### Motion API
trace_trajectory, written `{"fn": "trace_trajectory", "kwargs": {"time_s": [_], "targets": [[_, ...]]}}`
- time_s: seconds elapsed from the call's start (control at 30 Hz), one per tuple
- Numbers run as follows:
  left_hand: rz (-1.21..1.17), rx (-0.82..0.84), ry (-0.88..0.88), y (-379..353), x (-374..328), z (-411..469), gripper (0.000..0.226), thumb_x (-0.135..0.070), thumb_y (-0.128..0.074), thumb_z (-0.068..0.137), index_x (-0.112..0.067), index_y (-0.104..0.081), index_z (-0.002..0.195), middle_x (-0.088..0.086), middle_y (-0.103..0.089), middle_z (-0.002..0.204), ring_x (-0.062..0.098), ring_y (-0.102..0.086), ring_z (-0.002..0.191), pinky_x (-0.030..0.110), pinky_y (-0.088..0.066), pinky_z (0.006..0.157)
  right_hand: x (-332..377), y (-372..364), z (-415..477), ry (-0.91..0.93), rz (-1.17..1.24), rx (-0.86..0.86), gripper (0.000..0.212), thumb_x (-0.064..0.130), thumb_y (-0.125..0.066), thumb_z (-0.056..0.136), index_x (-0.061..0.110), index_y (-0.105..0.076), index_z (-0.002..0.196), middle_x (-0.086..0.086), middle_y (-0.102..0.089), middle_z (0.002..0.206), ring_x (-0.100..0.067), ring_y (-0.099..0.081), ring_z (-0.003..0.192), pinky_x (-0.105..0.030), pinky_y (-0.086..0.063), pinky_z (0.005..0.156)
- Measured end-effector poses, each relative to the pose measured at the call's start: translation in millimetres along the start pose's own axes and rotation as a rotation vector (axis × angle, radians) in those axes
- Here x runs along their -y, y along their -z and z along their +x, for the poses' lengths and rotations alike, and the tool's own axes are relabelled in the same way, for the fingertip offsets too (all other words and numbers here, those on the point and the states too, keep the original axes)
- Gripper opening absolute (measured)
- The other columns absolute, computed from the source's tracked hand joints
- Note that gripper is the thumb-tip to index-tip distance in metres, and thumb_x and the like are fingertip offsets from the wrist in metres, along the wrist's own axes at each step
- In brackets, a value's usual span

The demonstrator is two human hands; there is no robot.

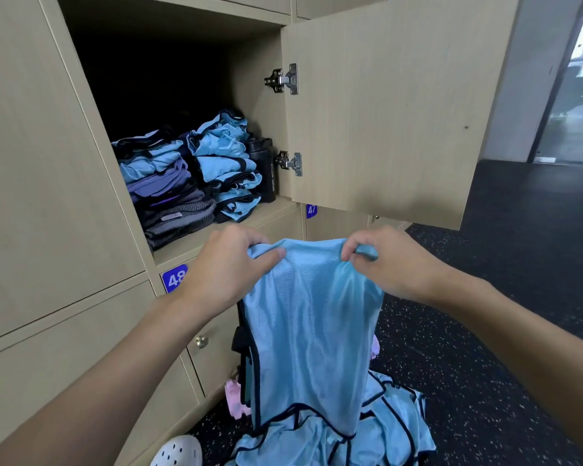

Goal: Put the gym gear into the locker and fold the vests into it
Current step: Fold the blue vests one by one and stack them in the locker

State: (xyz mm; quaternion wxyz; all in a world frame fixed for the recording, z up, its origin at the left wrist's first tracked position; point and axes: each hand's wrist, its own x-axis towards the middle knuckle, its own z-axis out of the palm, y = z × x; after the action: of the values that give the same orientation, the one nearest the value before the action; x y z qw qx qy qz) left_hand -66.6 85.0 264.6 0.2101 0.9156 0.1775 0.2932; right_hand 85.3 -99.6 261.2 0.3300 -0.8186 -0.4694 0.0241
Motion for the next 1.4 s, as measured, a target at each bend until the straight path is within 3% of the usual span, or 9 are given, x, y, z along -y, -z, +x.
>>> {"fn": "trace_trajectory", "kwargs": {"time_s": [0.17, 0.37, 0.53, 0.63, 0.77, 0.93, 1.13, 1.23, 1.4], "targets": [[-0.058, 0.053, 0.049, 2.7, -9.5, -0.6, 0.035, -0.047, -0.084, 0.072, -0.016, -0.072, 0.061, 0.007, -0.065, 0.06, 0.015, -0.049, 0.051, 0.028, -0.037, 0.05, -7.1, -1.1, 4.8, 0.058, 0.022, -0.034, 0.047, 0.005, -0.042, 0.1, 0.042, -0.068, 0.088, -0.021, -0.07, 0.088, -0.035, -0.051, 0.057, -0.037, -0.04, 0.053], [0.021, -0.02, 0.148, -7.1, -13.3, -0.3, 0.045, -0.055, -0.078, 0.072, -0.012, -0.069, 0.061, 0.009, -0.062, 0.057, 0.019, -0.048, 0.05, 0.036, -0.042, 0.049, 5.6, -4.7, 0.3, 0.111, -0.028, 0.049, 0.055, -0.005, -0.034, 0.097, 0.031, -0.069, 0.121, 0.015, -0.041, 0.082, 0.004, -0.048, 0.062, -0.014, -0.038, 0.06], [0.11, -0.117, 0.186, -9.2, -19.0, -1.0, 0.053, -0.048, -0.075, 0.08, -0.011, -0.051, 0.049, 0.006, -0.05, 0.05, 0.029, -0.051, 0.057, 0.038, -0.037, 0.05, 19.0, -4.4, -5.3, 0.08, 0.018, 0.103, 0.048, 0.001, -0.043, 0.093, 0.028, -0.066, 0.127, 0.026, -0.059, 0.08, 0.001, -0.048, 0.05, -0.011, -0.039, 0.054], [0.114, -0.111, 0.179, -13.4, -24.2, -4.1, 0.061, -0.042, -0.073, 0.082, -0.014, -0.032, 0.045, -0.003, -0.031, 0.042, 0.023, -0.034, 0.047, 0.032, -0.023, 0.047, 25.0, -8.9, -6.7, 0.046, 0.122, 0.115, 0.038, 0.005, -0.048, 0.093, 0.013, -0.065, 0.126, 0.018, -0.053, 0.06, -0.003, -0.042, 0.044, -0.012, -0.033, 0.05], [0.051, -0.051, 0.15, -19.3, -27.5, -5.4, 0.062, -0.041, -0.071, 0.083, -0.016, -0.027, 0.047, -0.004, -0.023, 0.04, 0.018, -0.025, 0.046, 0.031, -0.019, 0.044, 31.0, -15.3, -7.4, 0.015, 0.283, 0.174, 0.023, 0.003, -0.052, 0.091, -0.006, -0.065, 0.108, -0.026, -0.054, 0.079, -0.013, -0.042, 0.067, -0.028, -0.034, 0.063], [-0.113, 0.109, 0.068, -22.7, -21.5, -6.1, 0.048, -0.038, -0.066, 0.09, -0.002, -0.057, 0.06, -0.005, -0.033, 0.049, 0.011, -0.027, 0.046, 0.026, -0.021, 0.044, 35.7, -17.3, -8.7, -0.084, 0.69, 0.321, 0.022, -0.001, -0.051, 0.097, -0.003, -0.069, 0.11, -0.022, -0.071, 0.095, -0.021, -0.071, 0.081, -0.031, -0.059, 0.077], [-0.506, 0.326, 0.105, -11.6, -20.7, -7.1, 0.061, -0.065, -0.062, 0.083, -0.005, -0.073, 0.094, 0.023, -0.062, 0.079, 0.016, -0.052, 0.071, 0.032, -0.041, 0.069, 40.1, -14.8, -5.8, -0.152, 1.062, 0.33, 0.024, -0.015, -0.039, 0.095, -0.024, -0.054, 0.113, -0.03, -0.067, 0.114, -0.031, -0.07, 0.104, -0.036, -0.056, 0.093], [-0.531, 0.342, 0.116, -3.9, -22.4, -10.5, 0.027, -0.027, -0.082, 0.081, -0.018, -0.074, 0.105, 0.009, -0.074, 0.097, 0.007, -0.063, 0.082, 0.022, -0.05, 0.076, 41.7, -10.2, -8.3, -0.175, 1.127, 0.309, 0.041, -0.024, -0.029, 0.091, -0.005, -0.062, 0.107, -0.022, -0.072, 0.107, -0.023, -0.072, 0.097, -0.031, -0.057, 0.09], [-0.683, 0.2, 0.244, 7.3, -22.2, -7.6, 0.037, 0.009, -0.068, 0.083, -0.016, -0.07, 0.11, 0.009, -0.075, 0.101, 0.015, -0.066, 0.084, 0.027, -0.053, 0.081, 37.9, -6.8, -7.9, -0.125, 0.899, 0.078, 0.047, -0.013, -0.05, 0.092, 0.006, -0.05, 0.135, -0.019, -0.071, 0.109, -0.023, -0.071, 0.099, -0.04, -0.056, 0.093]]}}
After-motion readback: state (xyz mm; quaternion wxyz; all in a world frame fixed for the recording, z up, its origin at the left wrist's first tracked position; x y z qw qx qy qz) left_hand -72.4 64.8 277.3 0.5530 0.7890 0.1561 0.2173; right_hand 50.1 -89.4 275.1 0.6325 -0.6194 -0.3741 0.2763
